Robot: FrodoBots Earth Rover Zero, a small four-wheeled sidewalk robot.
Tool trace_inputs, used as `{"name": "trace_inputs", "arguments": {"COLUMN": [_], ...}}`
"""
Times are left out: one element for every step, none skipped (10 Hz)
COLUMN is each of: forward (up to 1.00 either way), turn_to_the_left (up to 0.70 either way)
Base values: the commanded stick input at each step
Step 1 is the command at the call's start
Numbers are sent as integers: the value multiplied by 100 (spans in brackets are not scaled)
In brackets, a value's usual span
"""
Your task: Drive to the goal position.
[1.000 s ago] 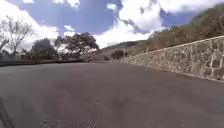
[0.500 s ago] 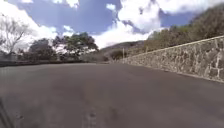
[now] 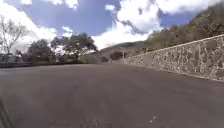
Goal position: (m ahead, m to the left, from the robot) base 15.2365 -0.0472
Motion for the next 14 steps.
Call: {"name": "trace_inputs", "arguments": {"forward": [70,70,70,70,70,70,70,70,70,70,70,70,70,70], "turn_to_the_left": [0,0,0,0,0,0,0,0,0,0,0,0,0,0]}}
